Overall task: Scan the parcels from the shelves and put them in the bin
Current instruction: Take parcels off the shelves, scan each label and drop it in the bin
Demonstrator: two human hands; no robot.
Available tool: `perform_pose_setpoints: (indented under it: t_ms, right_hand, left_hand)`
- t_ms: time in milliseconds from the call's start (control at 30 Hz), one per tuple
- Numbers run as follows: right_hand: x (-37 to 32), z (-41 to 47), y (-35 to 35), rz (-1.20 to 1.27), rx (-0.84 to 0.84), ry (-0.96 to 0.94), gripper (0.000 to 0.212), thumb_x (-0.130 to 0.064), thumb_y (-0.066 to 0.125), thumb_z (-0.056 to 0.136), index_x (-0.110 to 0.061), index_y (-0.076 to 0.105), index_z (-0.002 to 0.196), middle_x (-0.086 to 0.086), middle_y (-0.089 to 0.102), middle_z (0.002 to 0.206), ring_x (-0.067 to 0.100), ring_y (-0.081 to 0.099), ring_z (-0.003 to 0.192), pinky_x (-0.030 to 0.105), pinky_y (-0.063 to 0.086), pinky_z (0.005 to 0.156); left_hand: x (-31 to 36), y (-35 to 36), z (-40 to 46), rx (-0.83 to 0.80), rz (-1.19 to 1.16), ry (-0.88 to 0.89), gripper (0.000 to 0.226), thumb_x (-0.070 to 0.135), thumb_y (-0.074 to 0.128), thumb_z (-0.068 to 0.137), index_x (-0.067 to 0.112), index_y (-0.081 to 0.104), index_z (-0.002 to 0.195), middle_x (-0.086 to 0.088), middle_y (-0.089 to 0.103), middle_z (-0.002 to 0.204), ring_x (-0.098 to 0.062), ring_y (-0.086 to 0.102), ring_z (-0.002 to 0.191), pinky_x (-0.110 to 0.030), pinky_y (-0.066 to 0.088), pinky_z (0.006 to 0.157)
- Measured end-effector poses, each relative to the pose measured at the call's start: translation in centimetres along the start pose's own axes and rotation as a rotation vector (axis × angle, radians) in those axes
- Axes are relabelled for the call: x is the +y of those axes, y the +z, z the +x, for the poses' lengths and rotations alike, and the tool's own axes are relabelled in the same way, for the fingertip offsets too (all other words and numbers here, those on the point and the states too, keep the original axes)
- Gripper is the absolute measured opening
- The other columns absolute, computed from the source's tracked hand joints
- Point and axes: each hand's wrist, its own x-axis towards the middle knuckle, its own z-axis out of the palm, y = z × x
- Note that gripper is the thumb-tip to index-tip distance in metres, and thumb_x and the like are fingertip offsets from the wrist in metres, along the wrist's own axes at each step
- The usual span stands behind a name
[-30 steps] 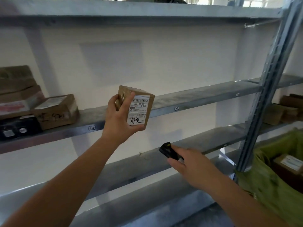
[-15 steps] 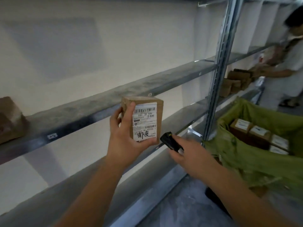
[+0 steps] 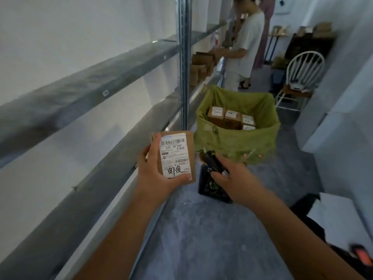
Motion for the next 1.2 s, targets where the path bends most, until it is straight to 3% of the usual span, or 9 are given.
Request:
perform_pose_setpoints:
  t_ms: [100,200,300,433,567,733,933,1100,1200]
  right_hand:
    - [2.2,-1.8,0.6,0.052,0.063,0.135,0.066,-0.056,0.051,0.1,-0.041,0.027,0.16,0.012,0.057,0.132,0.028,0.062,0.103,0.044,0.057,0.088]
    - [3.8,-3.7,0.4,0.053,0.136,0.232,0.065,-0.052,0.045,0.106,-0.038,0.019,0.164,0.011,0.055,0.12,0.025,0.06,0.094,0.041,0.055,0.083]
    - [5.6,-4.6,0.1,0.062,0.18,0.313,0.066,-0.053,0.043,0.106,-0.038,0.016,0.164,0.01,0.05,0.114,0.026,0.059,0.091,0.04,0.053,0.084]
    - [8.4,-3.1,-0.5,0.074,0.203,0.358,0.066,-0.057,0.043,0.105,-0.04,0.018,0.163,0.011,0.049,0.116,0.028,0.06,0.091,0.042,0.054,0.087]
    - [11.3,1.0,-0.9,0.075,0.166,0.352,0.066,-0.055,0.044,0.105,-0.04,0.019,0.163,0.012,0.053,0.117,0.029,0.059,0.099,0.042,0.054,0.087]
    - [15.6,7.2,-2.8,0.1,0.129,0.337,0.066,-0.061,0.041,0.103,-0.044,0.017,0.162,0.013,0.052,0.127,0.031,0.06,0.104,0.045,0.054,0.091]
    - [20.7,13.4,-6.7,0.126,0.102,0.308,0.066,-0.059,0.042,0.104,-0.04,0.02,0.163,0.014,0.051,0.126,0.028,0.059,0.1,0.045,0.054,0.089]
    - [22.9,17.2,-9.1,0.191,0.11,0.297,0.066,-0.059,0.045,0.103,-0.042,0.022,0.162,0.01,0.049,0.121,0.026,0.057,0.098,0.044,0.054,0.088]
    - [24.0,19.6,-10.2,0.193,0.114,0.303,0.067,-0.058,0.047,0.102,-0.042,0.023,0.162,0.008,0.049,0.117,0.025,0.058,0.095,0.045,0.056,0.086]
  left_hand:
    - [-0.4,3.3,0.3,-0.104,-0.054,-0.006,0.141,0.043,0.105,0.048,0.064,0.016,0.154,0.001,0.04,0.147,-0.012,0.045,0.132,-0.039,0.048,0.109]
    - [-0.5,6.6,0.9,-0.193,-0.12,0.007,0.134,0.043,0.106,0.045,0.056,0.028,0.153,0.001,0.053,0.141,-0.017,0.055,0.13,-0.048,0.056,0.101]
    - [-1.0,9.6,1.7,-0.286,-0.186,-0.028,0.14,0.046,0.107,0.043,0.045,0.028,0.159,0.0,0.054,0.145,-0.022,0.056,0.133,-0.053,0.058,0.099]
    - [-1.2,13.0,3.1,-0.393,-0.187,-0.081,0.148,0.057,0.106,0.038,0.051,0.021,0.16,0.0,0.047,0.152,-0.017,0.053,0.137,-0.05,0.056,0.103]
    - [-1.4,15.9,5.6,-0.417,-0.146,-0.099,0.147,0.059,0.103,0.039,0.058,0.017,0.158,0.003,0.045,0.152,-0.013,0.05,0.138,-0.05,0.053,0.108]
    - [-1.1,20.1,10.6,-0.401,-0.106,-0.129,0.141,0.061,0.102,0.042,0.059,0.02,0.157,0.011,0.05,0.149,-0.011,0.05,0.138,-0.052,0.054,0.105]
    - [0.0,25.8,15.2,-0.401,-0.081,-0.189,0.138,0.058,0.103,0.044,0.065,0.019,0.153,0.015,0.049,0.148,-0.009,0.051,0.136,-0.05,0.053,0.107]
    - [0.5,29.5,18.3,-0.415,-0.086,-0.208,0.137,0.045,0.105,0.05,0.055,0.021,0.157,0.023,0.052,0.141,-0.001,0.052,0.132,-0.044,0.055,0.105]
    - [0.3,31.1,20.8,-0.401,-0.101,-0.228,0.14,0.04,0.105,0.053,0.05,0.017,0.161,0.039,0.049,0.134,0.012,0.049,0.127,-0.033,0.053,0.103]
